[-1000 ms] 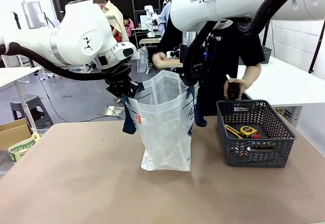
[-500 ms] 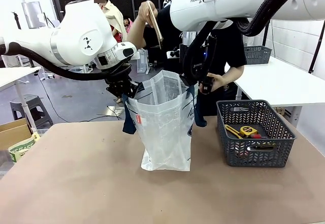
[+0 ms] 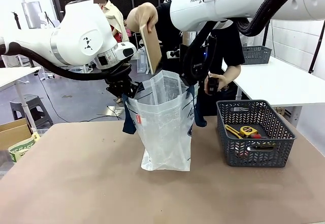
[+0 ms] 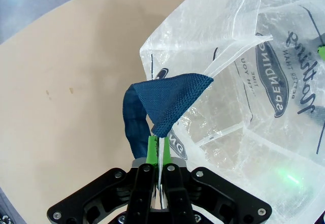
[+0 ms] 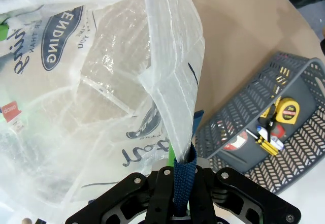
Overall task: Transfer purchased items from the store into the shopping bag.
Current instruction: Move the Reusable shopping bag to the right side of the table.
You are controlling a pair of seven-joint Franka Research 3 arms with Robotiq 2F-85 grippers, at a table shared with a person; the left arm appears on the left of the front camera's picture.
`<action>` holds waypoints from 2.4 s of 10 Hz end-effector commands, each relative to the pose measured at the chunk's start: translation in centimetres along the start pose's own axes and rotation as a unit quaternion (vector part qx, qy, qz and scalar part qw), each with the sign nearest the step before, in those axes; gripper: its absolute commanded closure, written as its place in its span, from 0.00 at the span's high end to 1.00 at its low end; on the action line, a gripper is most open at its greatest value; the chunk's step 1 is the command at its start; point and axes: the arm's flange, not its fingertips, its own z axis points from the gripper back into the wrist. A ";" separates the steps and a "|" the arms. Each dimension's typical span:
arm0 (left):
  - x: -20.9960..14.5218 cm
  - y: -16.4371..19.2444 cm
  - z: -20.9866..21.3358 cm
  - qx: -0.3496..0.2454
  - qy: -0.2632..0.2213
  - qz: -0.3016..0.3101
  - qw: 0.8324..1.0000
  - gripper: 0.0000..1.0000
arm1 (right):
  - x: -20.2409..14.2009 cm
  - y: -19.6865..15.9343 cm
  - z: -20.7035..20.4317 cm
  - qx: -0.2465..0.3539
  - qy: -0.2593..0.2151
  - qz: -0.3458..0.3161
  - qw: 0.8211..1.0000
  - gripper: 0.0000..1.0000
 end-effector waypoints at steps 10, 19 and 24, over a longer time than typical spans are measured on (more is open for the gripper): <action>-0.2 1.9 0.5 -0.039 -0.009 0.054 0.998 0.00 | -0.7 -0.9 -0.2 0.017 -0.015 -0.043 0.999 0.00; 0.2 1.5 0.4 -0.026 -0.007 0.050 0.998 0.00 | -0.3 -1.0 0.1 0.006 -0.004 -0.037 0.999 0.00; 0.2 1.5 0.4 -0.026 -0.007 0.050 0.998 0.00 | -0.3 -1.0 0.1 0.006 -0.004 -0.037 0.999 0.00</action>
